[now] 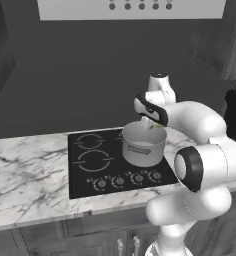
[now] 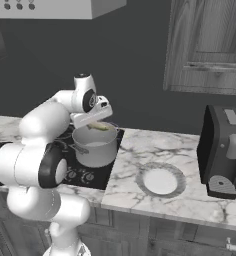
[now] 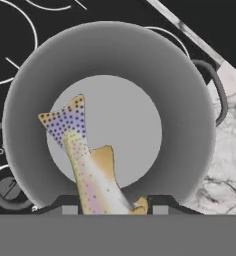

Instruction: Retrieve the frozen meat and place it in the pot on a burner. Then turn the burner on.

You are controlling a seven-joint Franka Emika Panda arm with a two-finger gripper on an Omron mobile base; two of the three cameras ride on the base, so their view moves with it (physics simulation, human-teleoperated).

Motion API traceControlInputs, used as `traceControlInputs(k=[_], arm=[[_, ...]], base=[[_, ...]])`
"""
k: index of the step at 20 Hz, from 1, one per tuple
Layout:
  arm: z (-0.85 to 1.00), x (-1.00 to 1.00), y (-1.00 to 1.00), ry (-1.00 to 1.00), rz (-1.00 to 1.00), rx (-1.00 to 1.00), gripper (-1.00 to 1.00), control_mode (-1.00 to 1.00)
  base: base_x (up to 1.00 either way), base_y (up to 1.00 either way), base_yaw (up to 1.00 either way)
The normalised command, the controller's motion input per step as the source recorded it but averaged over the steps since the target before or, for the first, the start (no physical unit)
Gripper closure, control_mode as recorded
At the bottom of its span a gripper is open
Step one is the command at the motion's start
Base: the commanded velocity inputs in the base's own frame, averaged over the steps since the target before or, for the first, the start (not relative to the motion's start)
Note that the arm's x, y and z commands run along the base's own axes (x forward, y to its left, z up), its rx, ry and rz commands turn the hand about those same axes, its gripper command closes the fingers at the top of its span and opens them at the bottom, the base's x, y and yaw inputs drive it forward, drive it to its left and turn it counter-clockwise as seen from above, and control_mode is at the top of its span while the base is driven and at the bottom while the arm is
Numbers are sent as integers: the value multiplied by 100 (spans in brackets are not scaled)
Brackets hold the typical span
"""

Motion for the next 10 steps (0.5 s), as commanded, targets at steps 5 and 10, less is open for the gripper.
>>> traceControlInputs(k=[5,10], arm=[[-36,0,22,1,0,1,100,-100],[-34,3,19,0,0,1,100,-100]], base=[[0,0,0],[0,0,0]])
